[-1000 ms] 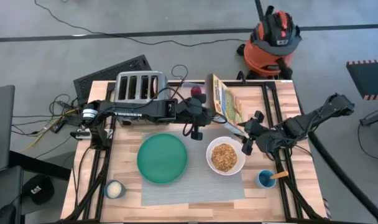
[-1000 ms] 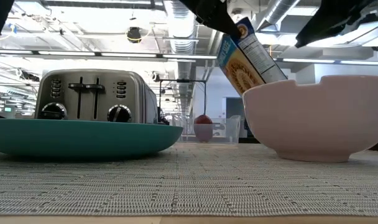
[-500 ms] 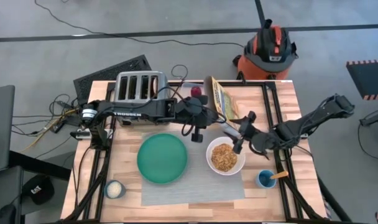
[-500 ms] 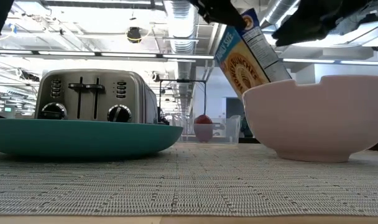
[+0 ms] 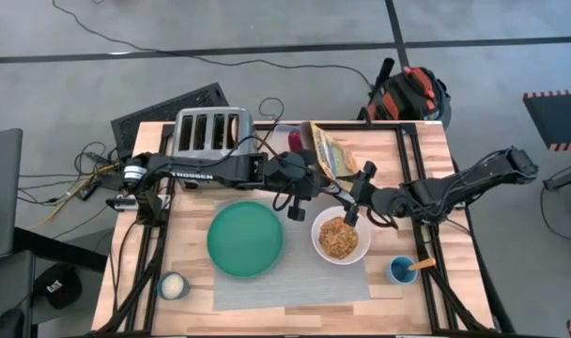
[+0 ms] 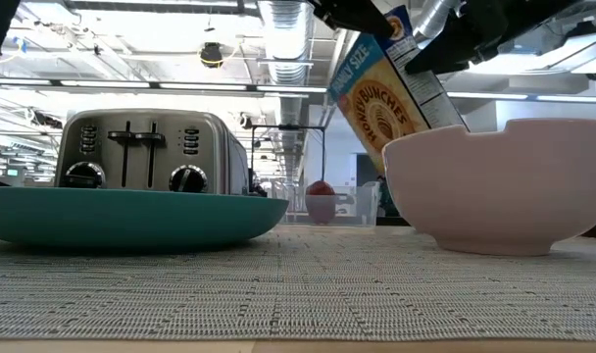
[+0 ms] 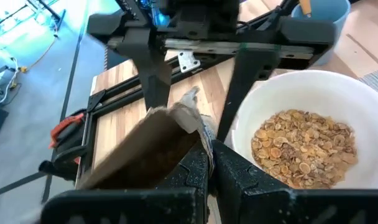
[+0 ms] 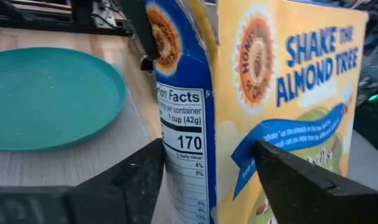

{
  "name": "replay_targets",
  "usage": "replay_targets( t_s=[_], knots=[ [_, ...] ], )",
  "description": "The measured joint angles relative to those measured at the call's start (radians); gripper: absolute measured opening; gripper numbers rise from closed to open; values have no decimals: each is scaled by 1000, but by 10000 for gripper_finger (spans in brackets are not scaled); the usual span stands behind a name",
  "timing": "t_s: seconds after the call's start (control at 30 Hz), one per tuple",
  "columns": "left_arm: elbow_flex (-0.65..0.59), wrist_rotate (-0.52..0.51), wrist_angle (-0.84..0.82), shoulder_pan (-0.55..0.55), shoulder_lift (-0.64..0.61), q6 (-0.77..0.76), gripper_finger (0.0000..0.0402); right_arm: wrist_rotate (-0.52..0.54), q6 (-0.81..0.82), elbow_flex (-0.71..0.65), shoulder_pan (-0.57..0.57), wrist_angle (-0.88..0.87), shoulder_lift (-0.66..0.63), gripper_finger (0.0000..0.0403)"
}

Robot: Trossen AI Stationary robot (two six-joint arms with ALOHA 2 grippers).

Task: Arrange a breakfast setting
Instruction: Put the cereal box on the top of the table

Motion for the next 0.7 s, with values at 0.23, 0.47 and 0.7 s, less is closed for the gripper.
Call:
replay_targets(
  t_s=[0.23,0.47,0.7],
  knots=[
    [0,1,5,-1,0,8,0,-50,-8,2,-35,-3,5,148],
    [0,-19,21,-2,2,15,0,-48,-40,2,-35,-6,4,58],
    [0,-163,25,-3,-14,6,0,5,-28,1,-36,-24,-51,47]
  ],
)
